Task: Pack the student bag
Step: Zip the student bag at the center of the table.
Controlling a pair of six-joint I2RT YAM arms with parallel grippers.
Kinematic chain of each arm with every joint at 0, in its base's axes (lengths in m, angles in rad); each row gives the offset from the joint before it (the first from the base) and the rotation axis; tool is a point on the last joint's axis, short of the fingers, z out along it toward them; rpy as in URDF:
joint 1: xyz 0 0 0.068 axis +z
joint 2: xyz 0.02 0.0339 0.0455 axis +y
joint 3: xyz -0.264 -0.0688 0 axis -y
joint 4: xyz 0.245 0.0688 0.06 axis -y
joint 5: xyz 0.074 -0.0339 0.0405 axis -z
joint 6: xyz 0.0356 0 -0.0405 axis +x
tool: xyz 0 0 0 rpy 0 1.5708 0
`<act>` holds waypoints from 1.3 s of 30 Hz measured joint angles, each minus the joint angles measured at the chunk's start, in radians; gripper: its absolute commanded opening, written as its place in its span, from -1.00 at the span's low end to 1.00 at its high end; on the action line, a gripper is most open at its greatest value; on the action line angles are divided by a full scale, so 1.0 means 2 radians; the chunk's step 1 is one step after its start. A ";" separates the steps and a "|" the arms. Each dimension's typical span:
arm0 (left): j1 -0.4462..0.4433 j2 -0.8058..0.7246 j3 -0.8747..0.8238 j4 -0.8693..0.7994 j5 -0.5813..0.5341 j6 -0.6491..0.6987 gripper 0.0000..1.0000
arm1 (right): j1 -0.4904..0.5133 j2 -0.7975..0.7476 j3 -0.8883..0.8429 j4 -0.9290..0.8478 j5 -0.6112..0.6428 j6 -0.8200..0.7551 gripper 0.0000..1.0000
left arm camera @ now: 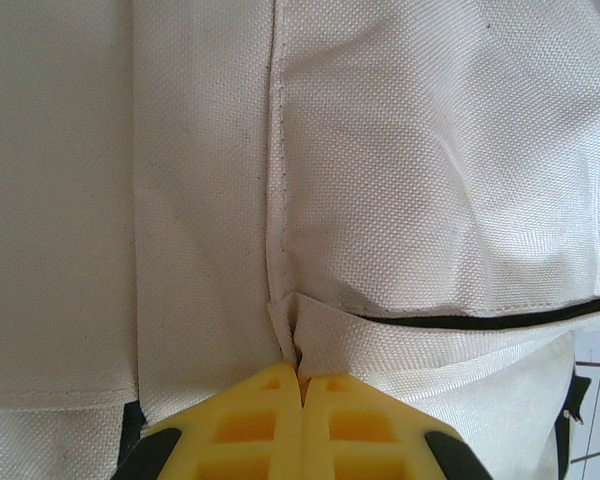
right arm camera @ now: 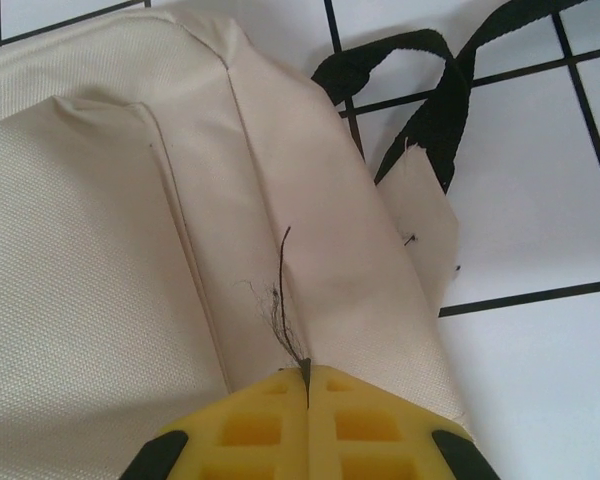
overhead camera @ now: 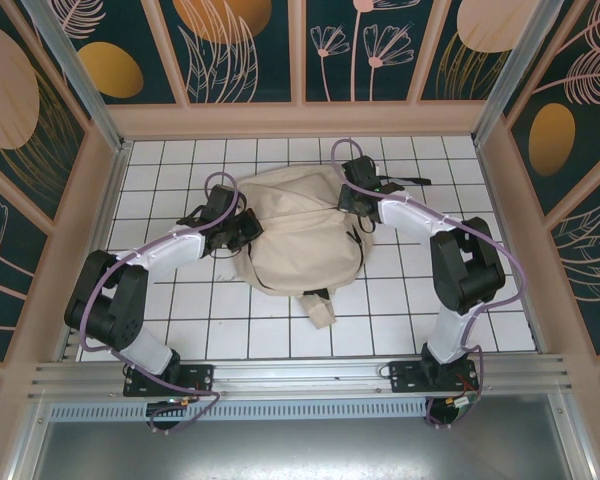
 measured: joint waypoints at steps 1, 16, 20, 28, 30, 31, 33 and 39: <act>0.001 0.000 0.000 0.000 0.001 0.001 -1.00 | -0.003 0.000 0.000 0.001 -0.008 0.000 -1.00; 0.028 0.036 0.082 -0.021 -0.014 0.025 -0.83 | -0.021 0.000 0.028 0.025 -0.079 -0.002 -0.96; 0.029 0.035 0.082 -0.022 -0.019 0.031 0.01 | -0.021 0.000 0.028 0.024 -0.087 0.002 -0.07; 0.041 -0.034 0.090 -0.061 -0.082 0.046 0.67 | -0.025 -0.080 0.026 0.020 -0.072 -0.011 0.77; 0.047 -0.068 0.092 -0.065 -0.110 0.058 0.88 | -0.027 -0.129 0.018 0.024 -0.048 -0.019 0.96; 0.051 -0.088 0.092 -0.066 -0.130 0.065 0.97 | -0.028 -0.158 0.013 0.029 -0.030 -0.024 0.97; 0.057 -0.127 0.086 -0.061 -0.169 0.077 0.97 | -0.035 -0.208 0.002 0.044 0.006 -0.036 0.98; 0.076 -0.247 -0.014 0.018 -0.299 0.142 0.97 | -0.092 -0.299 -0.070 0.092 0.112 -0.069 0.98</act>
